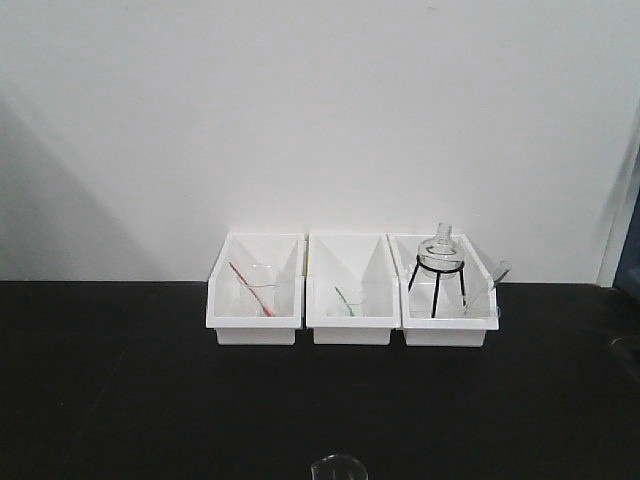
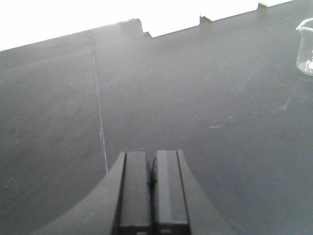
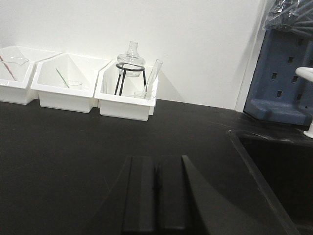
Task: Pick beaker and place in left cabinet
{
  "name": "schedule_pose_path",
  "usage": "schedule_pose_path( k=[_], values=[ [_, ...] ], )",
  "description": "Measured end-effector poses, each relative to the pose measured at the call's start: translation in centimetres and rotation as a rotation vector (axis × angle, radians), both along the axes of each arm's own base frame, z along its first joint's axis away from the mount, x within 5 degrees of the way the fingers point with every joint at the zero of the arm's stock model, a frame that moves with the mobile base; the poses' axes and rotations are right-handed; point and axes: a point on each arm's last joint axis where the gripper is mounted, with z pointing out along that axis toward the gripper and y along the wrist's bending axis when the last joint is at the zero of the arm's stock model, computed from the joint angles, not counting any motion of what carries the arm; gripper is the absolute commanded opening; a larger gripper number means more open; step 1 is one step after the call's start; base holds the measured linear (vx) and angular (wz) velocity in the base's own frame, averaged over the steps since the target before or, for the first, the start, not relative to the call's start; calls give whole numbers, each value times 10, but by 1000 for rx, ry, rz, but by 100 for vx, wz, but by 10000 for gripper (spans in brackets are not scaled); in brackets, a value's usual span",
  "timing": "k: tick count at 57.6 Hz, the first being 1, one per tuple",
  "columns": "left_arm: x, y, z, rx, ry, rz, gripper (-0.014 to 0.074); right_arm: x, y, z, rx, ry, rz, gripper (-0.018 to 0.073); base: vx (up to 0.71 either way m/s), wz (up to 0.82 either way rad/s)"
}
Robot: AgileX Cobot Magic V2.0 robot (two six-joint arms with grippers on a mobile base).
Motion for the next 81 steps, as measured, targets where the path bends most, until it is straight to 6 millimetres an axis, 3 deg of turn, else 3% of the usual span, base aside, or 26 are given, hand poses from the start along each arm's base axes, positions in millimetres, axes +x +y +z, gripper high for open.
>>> schedule_pose_path(
  k=[54,76,81],
  values=[
    [0,0,0,0,0,0,-6,0,0,0,0,-5,0,-5,0,0],
    [0,0,0,0,0,0,-6,-1,1,17,53,-168,17,-2,0,0],
    [0,0,0,0,0,0,-6,-3,1,28,92,-185,19,-1,0,0]
  ],
)
